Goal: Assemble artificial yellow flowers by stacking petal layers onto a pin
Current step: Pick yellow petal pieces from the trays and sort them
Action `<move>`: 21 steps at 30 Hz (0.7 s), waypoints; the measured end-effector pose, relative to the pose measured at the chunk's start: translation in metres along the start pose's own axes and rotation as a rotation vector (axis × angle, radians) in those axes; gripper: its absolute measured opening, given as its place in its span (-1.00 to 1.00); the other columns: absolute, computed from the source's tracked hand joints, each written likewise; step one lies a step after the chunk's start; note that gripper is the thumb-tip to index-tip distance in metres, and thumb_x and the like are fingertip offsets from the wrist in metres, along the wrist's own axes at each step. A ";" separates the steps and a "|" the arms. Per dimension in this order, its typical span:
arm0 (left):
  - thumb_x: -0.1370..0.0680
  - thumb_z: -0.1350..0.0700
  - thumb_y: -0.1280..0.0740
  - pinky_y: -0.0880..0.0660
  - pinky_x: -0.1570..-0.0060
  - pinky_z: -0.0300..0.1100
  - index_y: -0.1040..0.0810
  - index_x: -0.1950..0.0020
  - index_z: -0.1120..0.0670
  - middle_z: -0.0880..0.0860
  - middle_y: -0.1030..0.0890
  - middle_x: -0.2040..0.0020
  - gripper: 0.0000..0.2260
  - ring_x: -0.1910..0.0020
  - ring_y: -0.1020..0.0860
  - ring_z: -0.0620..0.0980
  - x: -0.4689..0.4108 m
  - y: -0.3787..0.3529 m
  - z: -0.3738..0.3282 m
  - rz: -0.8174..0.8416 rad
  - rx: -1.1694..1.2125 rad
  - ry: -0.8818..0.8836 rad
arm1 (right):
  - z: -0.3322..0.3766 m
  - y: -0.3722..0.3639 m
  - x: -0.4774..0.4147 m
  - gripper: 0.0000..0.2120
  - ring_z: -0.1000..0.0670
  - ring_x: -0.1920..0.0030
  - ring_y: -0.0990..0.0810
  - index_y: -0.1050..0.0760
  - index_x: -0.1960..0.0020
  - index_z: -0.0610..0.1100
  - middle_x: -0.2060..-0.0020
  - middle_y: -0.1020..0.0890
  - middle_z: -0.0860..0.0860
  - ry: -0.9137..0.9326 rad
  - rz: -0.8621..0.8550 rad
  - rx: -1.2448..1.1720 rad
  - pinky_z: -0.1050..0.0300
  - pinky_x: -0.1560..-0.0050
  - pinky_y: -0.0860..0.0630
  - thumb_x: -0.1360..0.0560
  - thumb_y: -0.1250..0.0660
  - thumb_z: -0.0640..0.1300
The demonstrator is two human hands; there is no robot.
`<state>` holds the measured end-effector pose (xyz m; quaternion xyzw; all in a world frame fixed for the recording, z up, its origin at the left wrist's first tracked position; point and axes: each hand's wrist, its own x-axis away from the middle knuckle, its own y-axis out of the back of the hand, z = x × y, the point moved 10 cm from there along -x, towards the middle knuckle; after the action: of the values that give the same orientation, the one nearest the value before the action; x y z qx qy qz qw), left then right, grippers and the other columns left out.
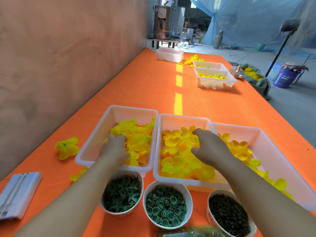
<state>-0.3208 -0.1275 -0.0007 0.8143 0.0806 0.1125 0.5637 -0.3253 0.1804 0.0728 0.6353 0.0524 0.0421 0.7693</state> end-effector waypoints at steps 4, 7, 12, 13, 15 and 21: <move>-0.36 -0.02 -0.54 -0.51 -0.12 0.00 -0.50 -0.24 -0.03 0.14 -0.49 -0.22 -0.51 -0.18 -0.52 0.20 -0.011 -0.003 -0.001 -0.042 0.017 -0.005 | 0.035 -0.018 0.004 -0.50 -0.10 -0.32 -0.48 -0.33 -0.47 0.00 -0.36 -0.47 -0.03 0.090 0.005 -0.087 -0.03 -0.19 -0.50 -0.55 -0.30 0.01; -0.37 -0.03 -0.56 -0.51 0.06 0.00 -0.48 -0.20 -0.03 0.10 -0.52 -0.15 -0.54 -0.06 -0.56 0.20 -0.012 0.012 0.004 -0.166 0.139 -0.002 | 0.057 -0.026 0.002 -0.54 -0.08 -0.30 -0.50 -0.37 -0.43 0.02 -0.33 -0.49 -0.01 0.149 -0.010 -0.107 -0.02 -0.18 -0.50 -0.55 -0.31 0.04; -0.41 0.12 -0.51 -0.51 0.17 0.00 -0.50 -0.04 0.03 0.13 -0.61 0.07 -0.72 0.09 -0.57 0.21 -0.013 0.037 0.024 -0.316 0.249 0.021 | 0.081 -0.030 0.000 -0.61 -0.03 -0.20 -0.55 -0.42 -0.36 0.04 -0.23 -0.54 0.02 0.209 -0.060 -0.164 0.05 -0.06 -0.49 -0.55 -0.30 0.04; -0.43 0.16 -0.49 -0.47 0.20 -0.02 -0.52 -0.01 0.05 0.13 -0.61 0.10 -0.78 0.12 -0.56 0.21 -0.013 0.042 0.026 -0.364 0.282 0.009 | 0.085 -0.031 0.000 -0.61 -0.03 -0.19 -0.56 -0.43 -0.36 0.04 -0.23 -0.54 0.02 0.218 -0.061 -0.169 0.05 -0.06 -0.49 -0.55 -0.30 0.04; -0.45 0.20 -0.47 -0.38 0.26 -0.08 -0.55 0.03 0.06 0.10 -0.58 0.19 -0.84 0.18 -0.54 0.19 -0.009 0.053 0.028 -0.463 0.354 -0.023 | 0.090 -0.032 0.001 -0.62 -0.03 -0.19 -0.55 -0.44 -0.35 0.04 -0.23 -0.55 0.02 0.231 -0.061 -0.173 0.05 -0.06 -0.49 -0.55 -0.30 0.04; -0.49 -0.12 -0.48 -0.43 0.24 -0.05 -0.65 0.05 0.08 0.08 -0.66 0.18 -0.73 0.19 -0.58 0.14 0.010 0.077 0.016 -0.614 0.378 -0.141 | 0.094 -0.038 0.006 -0.64 -0.05 -0.18 -0.54 -0.46 -0.33 0.03 -0.22 -0.55 0.02 0.226 -0.039 -0.162 0.04 -0.09 -0.49 -0.56 -0.29 0.04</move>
<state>-0.3063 -0.1662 0.0672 0.8477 0.3014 -0.1353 0.4150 -0.3071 0.0822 0.0525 0.5613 0.1475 0.1025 0.8079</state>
